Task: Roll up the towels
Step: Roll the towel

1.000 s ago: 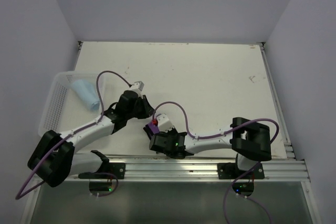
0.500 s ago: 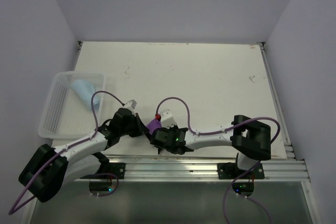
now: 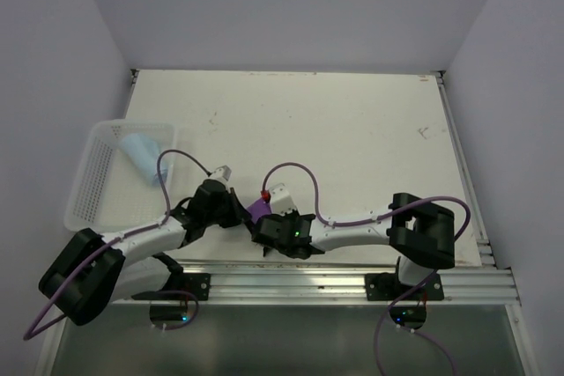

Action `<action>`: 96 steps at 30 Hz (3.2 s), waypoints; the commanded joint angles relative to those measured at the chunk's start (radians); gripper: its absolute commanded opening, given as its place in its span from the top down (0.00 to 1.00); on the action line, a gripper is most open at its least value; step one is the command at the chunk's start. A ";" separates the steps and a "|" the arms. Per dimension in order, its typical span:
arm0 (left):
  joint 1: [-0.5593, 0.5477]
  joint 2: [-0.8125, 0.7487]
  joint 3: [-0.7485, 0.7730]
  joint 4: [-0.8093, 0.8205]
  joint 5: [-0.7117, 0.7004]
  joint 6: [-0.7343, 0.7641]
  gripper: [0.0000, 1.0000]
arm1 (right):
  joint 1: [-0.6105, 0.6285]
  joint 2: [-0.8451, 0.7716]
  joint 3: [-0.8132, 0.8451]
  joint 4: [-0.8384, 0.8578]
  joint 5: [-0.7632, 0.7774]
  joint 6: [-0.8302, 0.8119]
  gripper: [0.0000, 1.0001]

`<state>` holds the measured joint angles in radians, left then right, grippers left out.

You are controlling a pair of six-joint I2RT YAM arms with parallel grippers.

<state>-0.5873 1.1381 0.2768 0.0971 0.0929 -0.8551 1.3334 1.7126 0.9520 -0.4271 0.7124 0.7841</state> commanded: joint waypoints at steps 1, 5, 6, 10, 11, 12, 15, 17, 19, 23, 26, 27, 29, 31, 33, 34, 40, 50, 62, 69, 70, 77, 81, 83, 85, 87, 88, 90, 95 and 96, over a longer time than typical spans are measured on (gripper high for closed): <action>0.000 0.051 0.022 -0.031 -0.142 0.028 1.00 | 0.010 0.004 0.008 -0.102 0.019 -0.026 1.00; 0.004 0.109 0.068 -0.033 -0.174 0.048 1.00 | 0.033 0.015 0.019 -0.117 0.059 -0.062 1.00; 0.006 0.115 0.074 -0.034 -0.183 0.054 1.00 | 0.035 0.015 0.022 -0.124 0.065 -0.065 1.00; 0.020 0.149 0.102 -0.045 -0.216 0.085 1.00 | 0.036 -0.014 0.005 -0.113 0.065 -0.095 1.00; 0.024 0.152 0.108 -0.046 -0.219 0.090 1.00 | 0.036 -0.024 0.002 -0.111 0.065 -0.101 1.00; 0.030 0.155 0.108 -0.045 -0.217 0.094 1.00 | 0.036 -0.034 0.001 -0.120 0.068 -0.103 1.00; 0.060 0.161 0.111 -0.031 -0.210 0.110 1.00 | 0.043 -0.038 0.011 -0.143 0.091 -0.112 1.00; 0.076 0.170 0.117 -0.027 -0.200 0.119 1.00 | 0.053 -0.021 0.027 -0.154 0.099 -0.114 1.00; 0.081 0.181 0.119 -0.016 -0.199 0.128 1.00 | 0.073 0.010 0.043 -0.179 0.117 -0.111 1.00; 0.083 0.216 0.116 -0.005 -0.196 0.131 1.00 | 0.110 0.086 0.135 -0.281 0.188 -0.074 1.00; 0.083 0.223 0.111 0.012 -0.190 0.130 1.00 | 0.122 0.162 0.181 -0.355 0.205 -0.059 1.00; 0.083 0.224 0.107 0.016 -0.183 0.128 1.00 | 0.125 0.176 0.203 -0.372 0.206 -0.056 1.00; 0.083 0.224 0.107 0.018 -0.179 0.128 1.00 | 0.130 0.212 0.220 -0.380 0.200 -0.057 1.00; 0.083 0.223 0.107 0.018 -0.176 0.128 1.00 | 0.128 0.235 0.232 -0.392 0.200 -0.055 1.00; 0.083 0.219 0.107 0.015 -0.176 0.130 1.00 | 0.131 0.268 0.254 -0.423 0.209 -0.049 1.00; 0.083 0.218 0.107 0.015 -0.176 0.133 1.00 | 0.130 0.277 0.261 -0.430 0.216 -0.046 1.00; 0.083 0.212 0.114 0.016 -0.174 0.145 1.00 | 0.159 0.338 0.306 -0.486 0.260 -0.057 1.00; 0.083 0.215 0.127 0.024 -0.163 0.154 1.00 | 0.188 0.468 0.412 -0.536 0.266 -0.121 1.00; 0.083 0.221 0.127 0.021 -0.139 0.171 1.00 | 0.188 0.584 0.475 -0.546 0.220 -0.167 1.00; 0.083 0.178 0.130 -0.010 -0.140 0.179 1.00 | 0.188 0.627 0.499 -0.519 0.182 -0.232 1.00; 0.083 0.169 0.131 -0.010 -0.142 0.182 1.00 | 0.188 0.634 0.499 -0.516 0.176 -0.239 1.00; 0.083 0.066 0.170 -0.095 -0.157 0.202 0.86 | 0.185 0.677 0.534 -0.513 0.128 -0.284 1.00; 0.083 -0.030 0.203 -0.204 -0.188 0.215 0.75 | 0.174 0.685 0.539 -0.507 0.108 -0.298 1.00; 0.083 -0.063 0.234 -0.259 -0.209 0.220 0.73 | 0.167 0.685 0.539 -0.501 0.096 -0.302 1.00; 0.083 -0.115 0.263 -0.293 -0.231 0.226 0.72 | 0.164 0.685 0.539 -0.498 0.091 -0.309 1.00; 0.083 -0.167 0.272 -0.286 -0.203 0.237 0.71 | 0.162 0.685 0.539 -0.495 0.084 -0.318 1.00; 0.083 -0.182 0.274 -0.274 -0.193 0.237 0.71 | 0.162 0.685 0.539 -0.493 0.081 -0.319 1.00; 0.083 -0.218 0.269 -0.208 -0.135 0.237 0.71 | 0.161 0.688 0.542 -0.492 0.078 -0.324 1.00; 0.083 -0.146 0.243 0.040 0.101 0.229 0.73 | 0.159 0.699 0.553 -0.495 0.064 -0.332 1.00; 0.083 -0.103 0.243 0.067 0.181 0.219 0.74 | 0.158 0.700 0.554 -0.496 0.064 -0.333 1.00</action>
<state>-0.5106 0.9634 0.5144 -0.0113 0.0612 -0.6426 1.5162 2.3257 1.5200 -1.0706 1.0702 0.3908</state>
